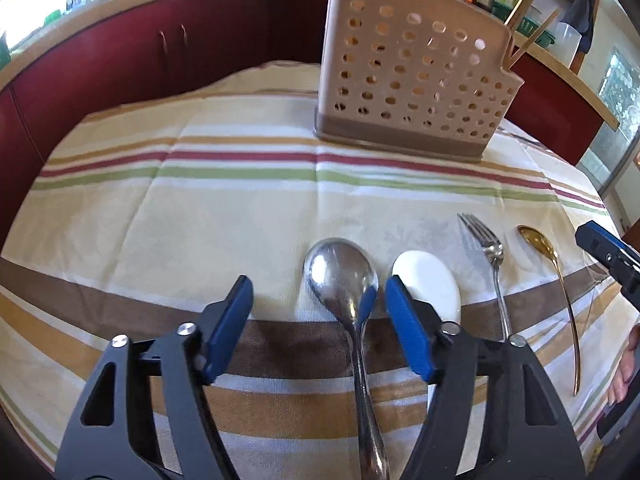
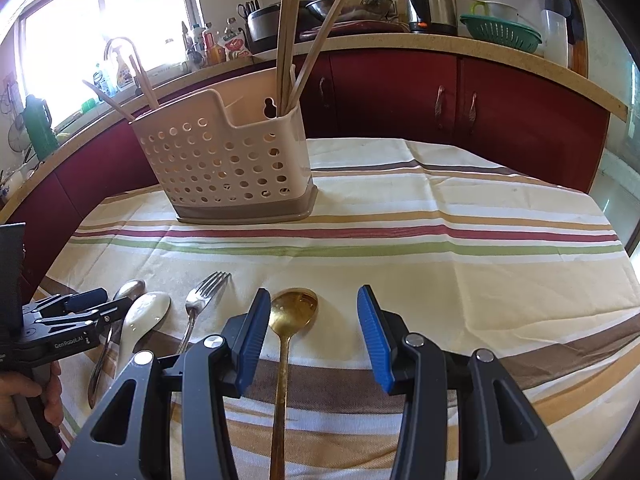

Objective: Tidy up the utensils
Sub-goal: 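Move both open tools down to the spoons on the cloth, then close the left tool on the silver spoon while the right tool closes on the gold spoon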

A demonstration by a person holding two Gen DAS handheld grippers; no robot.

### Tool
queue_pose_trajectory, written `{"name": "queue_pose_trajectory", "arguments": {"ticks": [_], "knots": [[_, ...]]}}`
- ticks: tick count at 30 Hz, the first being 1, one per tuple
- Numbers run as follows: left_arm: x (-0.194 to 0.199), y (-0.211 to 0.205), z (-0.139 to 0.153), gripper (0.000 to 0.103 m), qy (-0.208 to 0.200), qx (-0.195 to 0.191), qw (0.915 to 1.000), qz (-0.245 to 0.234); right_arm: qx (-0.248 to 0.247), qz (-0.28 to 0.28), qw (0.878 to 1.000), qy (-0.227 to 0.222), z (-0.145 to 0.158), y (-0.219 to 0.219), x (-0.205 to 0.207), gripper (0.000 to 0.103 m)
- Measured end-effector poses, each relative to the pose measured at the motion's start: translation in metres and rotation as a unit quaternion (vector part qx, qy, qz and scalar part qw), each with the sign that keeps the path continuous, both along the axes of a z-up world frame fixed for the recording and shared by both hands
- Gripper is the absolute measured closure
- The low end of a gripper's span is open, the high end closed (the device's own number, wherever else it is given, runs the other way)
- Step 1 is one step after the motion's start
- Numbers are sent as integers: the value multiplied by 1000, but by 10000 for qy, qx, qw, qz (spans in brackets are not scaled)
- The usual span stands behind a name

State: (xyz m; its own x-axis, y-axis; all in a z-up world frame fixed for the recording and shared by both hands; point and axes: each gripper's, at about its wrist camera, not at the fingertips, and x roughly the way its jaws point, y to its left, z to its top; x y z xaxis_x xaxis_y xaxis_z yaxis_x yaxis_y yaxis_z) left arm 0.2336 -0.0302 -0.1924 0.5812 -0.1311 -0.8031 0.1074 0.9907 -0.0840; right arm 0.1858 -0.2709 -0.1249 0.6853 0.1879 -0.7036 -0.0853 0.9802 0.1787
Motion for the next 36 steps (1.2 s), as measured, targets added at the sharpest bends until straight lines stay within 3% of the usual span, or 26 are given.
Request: {"name": "queue_pose_trajectory", "arguments": {"ticks": [5,11,30,36], "knots": [[1,-3,-2,39,-39,32,10000,-50,-41,31,10000,66,-3,3,3,58],[1,0,-1,65,-106,85,9997,-202,-81,120,9997,181,-8,9,8,58],[0,-1,1,64,-140,85,9994,-304,-446,285,9957,764,-31,27,28,58],[1,-2,0,64,-122,73,9994,-330,-533,307,9944,855,-33,29,33,66]]}}
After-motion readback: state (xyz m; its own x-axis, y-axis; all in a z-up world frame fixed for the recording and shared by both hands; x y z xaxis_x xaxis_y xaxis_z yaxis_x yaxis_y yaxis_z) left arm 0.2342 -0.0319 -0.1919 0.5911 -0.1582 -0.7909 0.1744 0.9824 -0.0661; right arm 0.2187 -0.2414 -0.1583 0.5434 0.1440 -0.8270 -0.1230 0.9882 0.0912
